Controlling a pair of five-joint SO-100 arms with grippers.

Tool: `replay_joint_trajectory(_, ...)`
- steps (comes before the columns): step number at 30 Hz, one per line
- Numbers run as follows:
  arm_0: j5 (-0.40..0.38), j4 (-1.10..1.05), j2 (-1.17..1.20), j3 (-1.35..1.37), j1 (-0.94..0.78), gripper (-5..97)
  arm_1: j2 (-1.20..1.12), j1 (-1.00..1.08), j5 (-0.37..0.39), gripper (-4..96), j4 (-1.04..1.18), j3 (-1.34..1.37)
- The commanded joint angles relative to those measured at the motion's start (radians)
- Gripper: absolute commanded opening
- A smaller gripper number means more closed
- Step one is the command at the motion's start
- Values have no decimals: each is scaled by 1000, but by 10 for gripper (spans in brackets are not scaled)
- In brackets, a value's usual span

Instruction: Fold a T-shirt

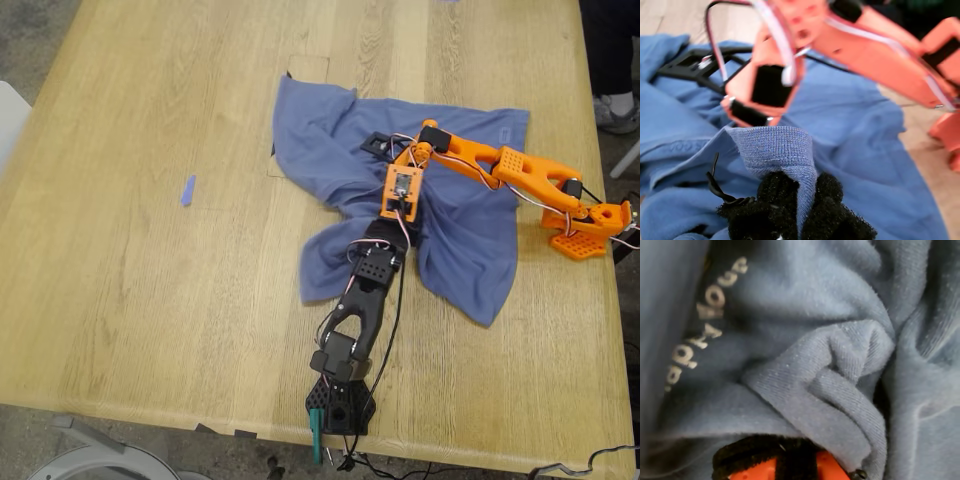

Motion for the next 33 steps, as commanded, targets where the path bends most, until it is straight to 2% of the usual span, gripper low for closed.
replay_joint_trajectory(1,-12,-94,-8,-86,71,-1,92,37,-5,-2,3,-12)
replay_joint_trajectory(8,-17,-187,-149,-160,158,-1,104,80,-9,-2,5,-12)
replay_joint_trajectory(18,-17,-230,-397,-411,273,-1,107,106,-8,-2,6,-12)
replay_joint_trajectory(24,-17,-186,-545,-614,325,-1,110,150,-17,-2,6,-12)
replay_joint_trajectory(33,-26,-92,-684,-776,402,-1,130,207,-18,-2,8,-6)
